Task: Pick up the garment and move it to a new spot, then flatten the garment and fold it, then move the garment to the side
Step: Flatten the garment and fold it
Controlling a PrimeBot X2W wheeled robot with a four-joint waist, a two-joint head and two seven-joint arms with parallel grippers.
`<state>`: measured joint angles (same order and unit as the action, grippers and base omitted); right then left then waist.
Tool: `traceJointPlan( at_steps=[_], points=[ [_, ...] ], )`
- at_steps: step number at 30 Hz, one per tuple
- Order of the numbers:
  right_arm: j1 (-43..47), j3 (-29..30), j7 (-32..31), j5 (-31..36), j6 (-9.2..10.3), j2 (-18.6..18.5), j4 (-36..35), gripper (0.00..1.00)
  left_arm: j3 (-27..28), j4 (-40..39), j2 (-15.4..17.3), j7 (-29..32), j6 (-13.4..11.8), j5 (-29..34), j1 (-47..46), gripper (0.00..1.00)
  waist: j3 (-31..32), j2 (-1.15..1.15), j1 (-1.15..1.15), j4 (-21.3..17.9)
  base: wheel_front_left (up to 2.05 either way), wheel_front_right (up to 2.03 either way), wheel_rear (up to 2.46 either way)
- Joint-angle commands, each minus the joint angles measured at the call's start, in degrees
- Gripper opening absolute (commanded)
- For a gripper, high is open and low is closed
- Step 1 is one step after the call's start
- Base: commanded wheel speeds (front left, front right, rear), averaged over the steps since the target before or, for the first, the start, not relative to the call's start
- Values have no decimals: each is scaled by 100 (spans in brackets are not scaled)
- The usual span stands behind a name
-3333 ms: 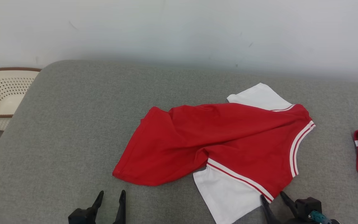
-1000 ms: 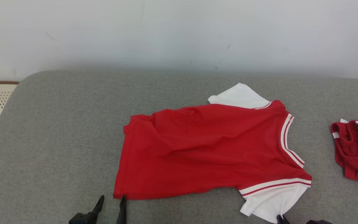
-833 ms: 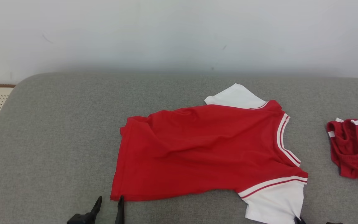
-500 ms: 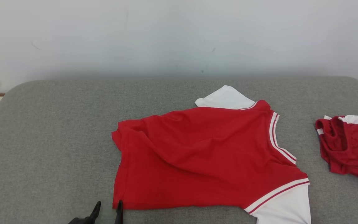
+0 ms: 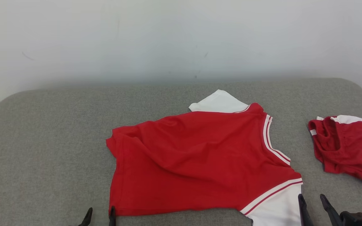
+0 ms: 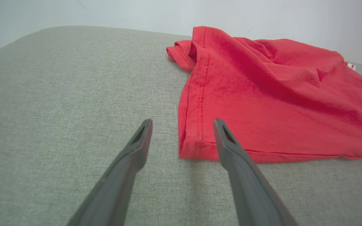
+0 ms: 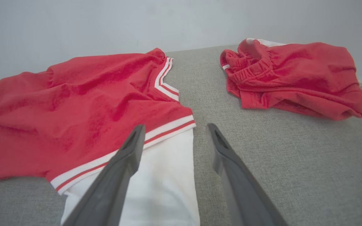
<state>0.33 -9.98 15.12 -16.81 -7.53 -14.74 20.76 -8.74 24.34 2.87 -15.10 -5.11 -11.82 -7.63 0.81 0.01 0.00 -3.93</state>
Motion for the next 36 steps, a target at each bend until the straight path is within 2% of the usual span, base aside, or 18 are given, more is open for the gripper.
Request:
traceJointPlan(
  at_steps=[1,14,26,36],
  points=[
    [26,17,1,57,9,41,-74,100,41,-33,6,-5,-8,60,105,100,25,-1,0,-7,0,0,0],
    [75,15,0,434,9,421,-505,100,534,-444,6,-5,-3,441,700,100,371,-1,0,-28,0,0,0],
    [110,24,0,379,9,426,48,100,361,-143,4,-5,202,283,429,100,56,-1,0,-176,0,0,0],
    [8,86,1,362,9,432,225,100,351,-15,6,-6,334,111,129,100,-334,-1,0,-403,0,0,0]
  ],
)
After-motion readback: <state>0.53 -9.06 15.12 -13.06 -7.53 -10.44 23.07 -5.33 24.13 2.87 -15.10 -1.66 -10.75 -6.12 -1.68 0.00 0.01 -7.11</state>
